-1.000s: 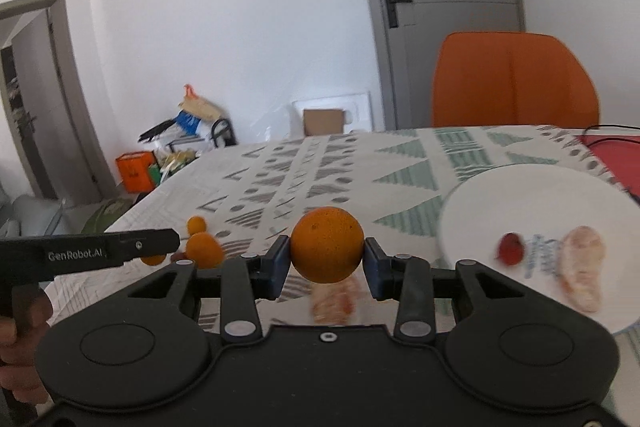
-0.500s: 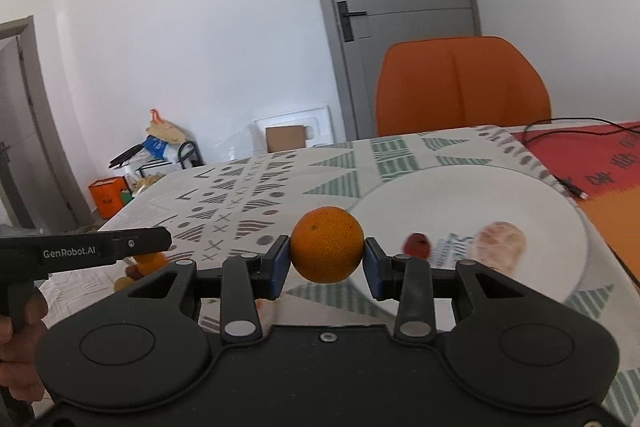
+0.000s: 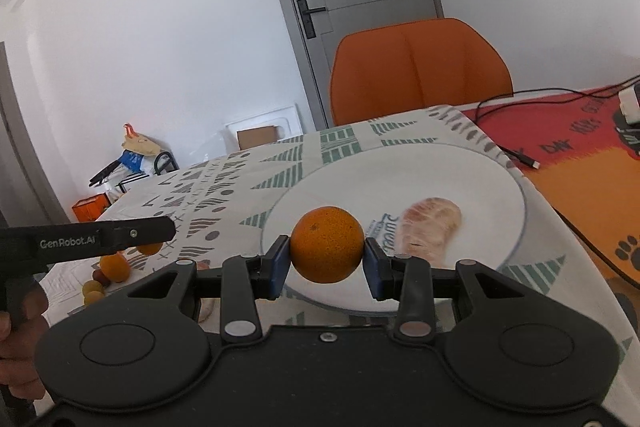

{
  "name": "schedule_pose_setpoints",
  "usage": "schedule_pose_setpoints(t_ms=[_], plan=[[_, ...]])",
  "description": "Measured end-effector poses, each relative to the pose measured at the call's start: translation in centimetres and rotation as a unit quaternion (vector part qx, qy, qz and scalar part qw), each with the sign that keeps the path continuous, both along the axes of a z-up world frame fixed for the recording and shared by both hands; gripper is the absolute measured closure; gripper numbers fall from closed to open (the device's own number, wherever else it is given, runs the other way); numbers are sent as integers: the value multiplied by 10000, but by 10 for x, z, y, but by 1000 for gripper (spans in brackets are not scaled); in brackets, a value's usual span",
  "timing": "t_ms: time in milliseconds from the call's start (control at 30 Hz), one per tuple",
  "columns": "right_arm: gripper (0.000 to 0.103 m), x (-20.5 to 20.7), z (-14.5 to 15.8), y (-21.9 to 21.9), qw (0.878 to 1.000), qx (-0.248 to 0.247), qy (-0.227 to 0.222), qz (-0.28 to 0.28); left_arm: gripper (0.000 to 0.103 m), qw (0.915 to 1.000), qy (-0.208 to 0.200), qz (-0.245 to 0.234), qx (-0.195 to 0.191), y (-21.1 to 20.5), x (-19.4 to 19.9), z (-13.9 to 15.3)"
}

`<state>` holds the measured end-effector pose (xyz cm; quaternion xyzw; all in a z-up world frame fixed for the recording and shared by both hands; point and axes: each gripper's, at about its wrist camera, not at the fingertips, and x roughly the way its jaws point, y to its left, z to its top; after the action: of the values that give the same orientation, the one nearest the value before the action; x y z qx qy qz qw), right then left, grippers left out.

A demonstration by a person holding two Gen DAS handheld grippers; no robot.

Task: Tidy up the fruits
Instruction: 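Carry both oranges onto the white plate and open both tools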

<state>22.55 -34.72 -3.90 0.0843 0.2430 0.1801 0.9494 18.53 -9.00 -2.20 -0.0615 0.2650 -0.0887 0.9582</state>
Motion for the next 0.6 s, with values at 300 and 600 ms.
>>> schedule_pose_setpoints(t_ms=[300, 600], plan=[[66, 7, -9, -9, 9999, 93, 108, 5, 81, 9998, -8, -164, 65, -19, 14, 1], [42, 5, -7, -21, 9998, 127, -12, -176, 81, 9994, 15, -348, 85, -33, 27, -3]])
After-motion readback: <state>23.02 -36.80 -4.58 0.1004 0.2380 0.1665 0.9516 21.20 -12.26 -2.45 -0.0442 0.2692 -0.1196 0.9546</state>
